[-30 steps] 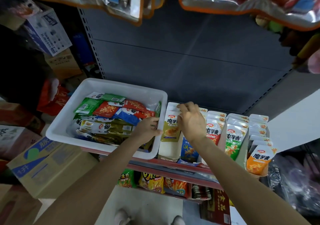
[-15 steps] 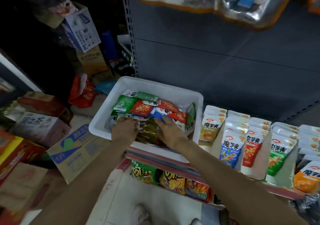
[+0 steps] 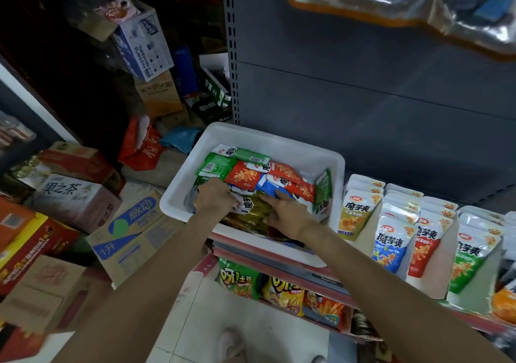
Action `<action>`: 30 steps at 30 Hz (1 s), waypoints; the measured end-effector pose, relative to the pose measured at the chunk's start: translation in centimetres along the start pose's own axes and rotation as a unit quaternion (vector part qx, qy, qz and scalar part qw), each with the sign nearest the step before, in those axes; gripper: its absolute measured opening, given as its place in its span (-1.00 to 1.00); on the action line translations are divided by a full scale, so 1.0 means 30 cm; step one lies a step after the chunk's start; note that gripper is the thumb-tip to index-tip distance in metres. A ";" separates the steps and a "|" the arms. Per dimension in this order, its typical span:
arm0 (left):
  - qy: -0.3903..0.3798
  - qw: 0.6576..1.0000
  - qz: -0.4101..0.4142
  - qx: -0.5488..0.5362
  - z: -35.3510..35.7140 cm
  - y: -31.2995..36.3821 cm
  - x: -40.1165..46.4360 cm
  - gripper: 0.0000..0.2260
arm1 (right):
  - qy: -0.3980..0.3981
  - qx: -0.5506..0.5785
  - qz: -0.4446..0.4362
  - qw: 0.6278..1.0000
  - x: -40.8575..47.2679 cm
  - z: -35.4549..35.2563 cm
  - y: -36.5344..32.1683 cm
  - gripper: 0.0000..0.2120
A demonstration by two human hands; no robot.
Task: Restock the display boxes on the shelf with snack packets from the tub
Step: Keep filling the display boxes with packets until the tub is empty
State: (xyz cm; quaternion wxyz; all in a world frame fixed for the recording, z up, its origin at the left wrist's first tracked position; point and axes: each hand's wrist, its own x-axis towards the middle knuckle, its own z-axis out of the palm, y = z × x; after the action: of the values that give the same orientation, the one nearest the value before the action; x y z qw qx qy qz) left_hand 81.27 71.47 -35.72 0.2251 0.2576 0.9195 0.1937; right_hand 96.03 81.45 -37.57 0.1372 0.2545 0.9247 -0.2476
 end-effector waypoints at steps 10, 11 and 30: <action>-0.061 0.899 0.019 -0.432 -0.049 0.198 -0.137 -0.86 | 0.233 0.126 -0.044 0.963 -0.089 -0.094 -0.033 -0.74; -0.048 0.902 0.046 -0.426 -0.037 0.214 -0.145 -0.86 | 0.258 0.160 -0.032 0.952 -0.106 -0.111 -0.014 -0.81; -0.202 0.951 0.202 -0.120 0.310 0.456 -0.258 -0.36 | 0.385 0.399 0.060 0.830 -0.452 -0.253 0.412 -0.68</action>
State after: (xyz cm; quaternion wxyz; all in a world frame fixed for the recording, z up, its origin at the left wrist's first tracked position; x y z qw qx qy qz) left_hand 97.26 80.20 -34.49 0.3912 0.4425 0.7539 0.2878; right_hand 113.01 89.25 -30.84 -0.3289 0.4165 0.7065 -0.4682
